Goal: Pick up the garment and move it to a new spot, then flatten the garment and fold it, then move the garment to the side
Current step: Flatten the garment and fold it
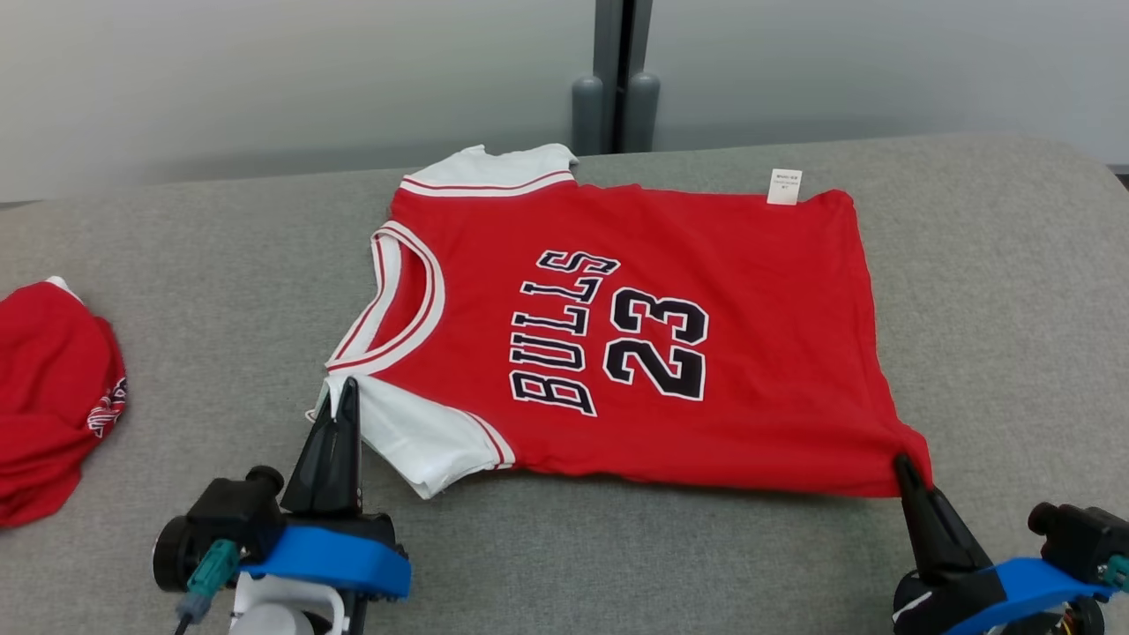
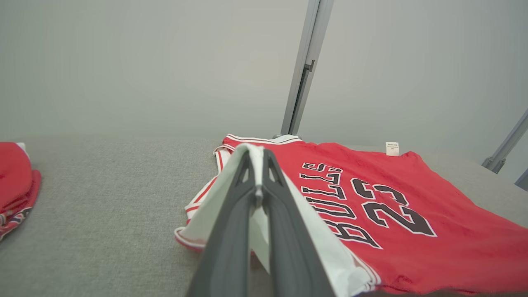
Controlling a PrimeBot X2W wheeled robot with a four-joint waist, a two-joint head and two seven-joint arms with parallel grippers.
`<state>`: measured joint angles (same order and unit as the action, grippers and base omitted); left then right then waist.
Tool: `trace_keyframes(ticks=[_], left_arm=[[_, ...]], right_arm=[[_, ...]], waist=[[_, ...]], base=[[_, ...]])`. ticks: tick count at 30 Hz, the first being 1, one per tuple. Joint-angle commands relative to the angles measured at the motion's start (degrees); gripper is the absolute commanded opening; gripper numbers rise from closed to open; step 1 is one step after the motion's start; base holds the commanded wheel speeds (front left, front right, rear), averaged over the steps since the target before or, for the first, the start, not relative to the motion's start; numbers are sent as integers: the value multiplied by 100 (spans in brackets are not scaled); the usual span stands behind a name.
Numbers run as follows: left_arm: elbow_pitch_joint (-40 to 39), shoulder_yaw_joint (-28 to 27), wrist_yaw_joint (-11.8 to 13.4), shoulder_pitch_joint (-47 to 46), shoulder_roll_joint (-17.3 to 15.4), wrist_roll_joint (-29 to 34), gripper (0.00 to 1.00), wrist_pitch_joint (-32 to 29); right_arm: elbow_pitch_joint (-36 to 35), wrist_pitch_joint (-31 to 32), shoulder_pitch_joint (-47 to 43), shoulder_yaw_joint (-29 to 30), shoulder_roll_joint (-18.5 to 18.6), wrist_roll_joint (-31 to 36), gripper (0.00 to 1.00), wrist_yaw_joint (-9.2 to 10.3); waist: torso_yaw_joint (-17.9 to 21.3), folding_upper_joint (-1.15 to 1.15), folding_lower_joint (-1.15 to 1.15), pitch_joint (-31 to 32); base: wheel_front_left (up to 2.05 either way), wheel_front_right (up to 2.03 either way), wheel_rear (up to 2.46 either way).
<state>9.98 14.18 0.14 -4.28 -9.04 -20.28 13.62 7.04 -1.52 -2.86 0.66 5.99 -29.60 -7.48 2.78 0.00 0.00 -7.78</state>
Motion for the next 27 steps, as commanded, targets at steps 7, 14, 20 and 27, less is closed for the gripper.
trace_keyframes(ticks=[7, 14, 20, 27], left_arm=[[393, 56, -134, -857, -176, 152, 0, -95], [957, 85, -281, -1705, -249, 201, 0, -86], [1588, 123, -416, -2458, -290, 231, 0, -45], [2469, 233, -555, -3246, -299, 233, 0, 19]], right_arm=[[7, 138, 494, -68, -51, -244, 0, -4], [93, 242, 908, -150, -73, -391, 0, -4], [243, 298, 1270, -192, -16, -480, 0, -4], [458, 251, 1652, -207, 52, -484, 0, -4]], waist=[[214, 0, 0, -353], [357, 0, 0, -724], [420, 0, 0, -984], [470, 0, 0, -1198]], base=[[0, 0, 0], [0, 0, 0], [0, 0, 0], [0, 0, 0]])
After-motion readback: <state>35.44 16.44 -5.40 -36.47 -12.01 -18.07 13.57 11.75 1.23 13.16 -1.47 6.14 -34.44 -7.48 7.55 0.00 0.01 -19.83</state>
